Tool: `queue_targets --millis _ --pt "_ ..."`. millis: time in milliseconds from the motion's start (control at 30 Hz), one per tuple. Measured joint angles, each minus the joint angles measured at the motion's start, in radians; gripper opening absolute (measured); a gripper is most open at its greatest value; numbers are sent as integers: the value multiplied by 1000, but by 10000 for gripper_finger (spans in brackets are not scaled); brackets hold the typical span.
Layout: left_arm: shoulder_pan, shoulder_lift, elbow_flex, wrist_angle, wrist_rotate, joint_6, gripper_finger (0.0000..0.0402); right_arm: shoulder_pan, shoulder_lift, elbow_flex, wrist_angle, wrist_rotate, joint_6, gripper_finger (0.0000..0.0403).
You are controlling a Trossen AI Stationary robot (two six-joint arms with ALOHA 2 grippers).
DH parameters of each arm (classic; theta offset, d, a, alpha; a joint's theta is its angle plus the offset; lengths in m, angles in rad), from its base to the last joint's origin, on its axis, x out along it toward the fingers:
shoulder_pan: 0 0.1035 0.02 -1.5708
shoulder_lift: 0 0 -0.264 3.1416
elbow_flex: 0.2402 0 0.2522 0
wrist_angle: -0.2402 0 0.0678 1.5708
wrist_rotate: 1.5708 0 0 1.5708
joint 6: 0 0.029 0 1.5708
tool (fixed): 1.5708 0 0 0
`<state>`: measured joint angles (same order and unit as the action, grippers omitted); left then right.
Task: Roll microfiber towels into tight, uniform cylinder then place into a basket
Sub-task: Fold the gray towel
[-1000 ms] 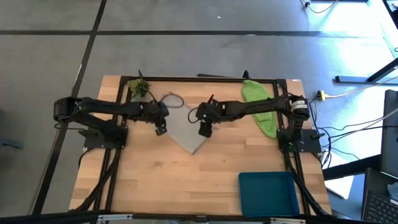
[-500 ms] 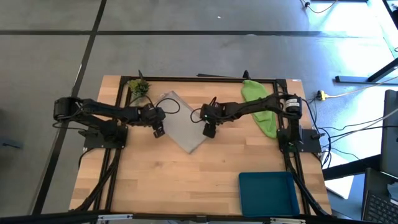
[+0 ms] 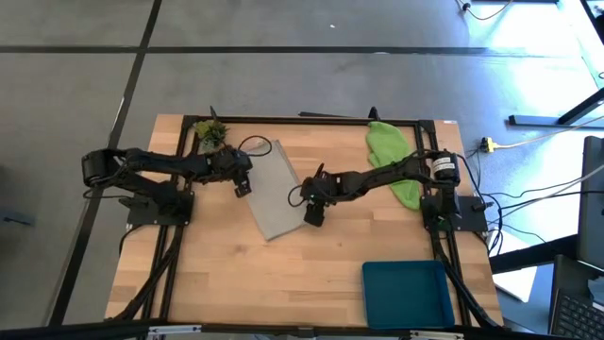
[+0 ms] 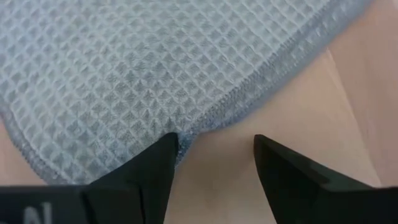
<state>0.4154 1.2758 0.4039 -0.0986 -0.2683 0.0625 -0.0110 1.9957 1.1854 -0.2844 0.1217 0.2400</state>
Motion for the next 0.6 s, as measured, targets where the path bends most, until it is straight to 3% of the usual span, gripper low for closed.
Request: queue_targets --millis 167,333,433,600 --pt "-15 -42 55 -55 0 -5 85 12 -26 46 -110 95 -53 218" --pt "-103 -88 86 -134 25 -62 85 -5 -73 144 -133 213 -173 218" --pt "-177 -82 74 -127 88 -127 85 -37 -65 174 -99 189 -271 218" --pt "-306 -40 43 -86 98 -232 85 -125 -36 181 67 22 -370 218"
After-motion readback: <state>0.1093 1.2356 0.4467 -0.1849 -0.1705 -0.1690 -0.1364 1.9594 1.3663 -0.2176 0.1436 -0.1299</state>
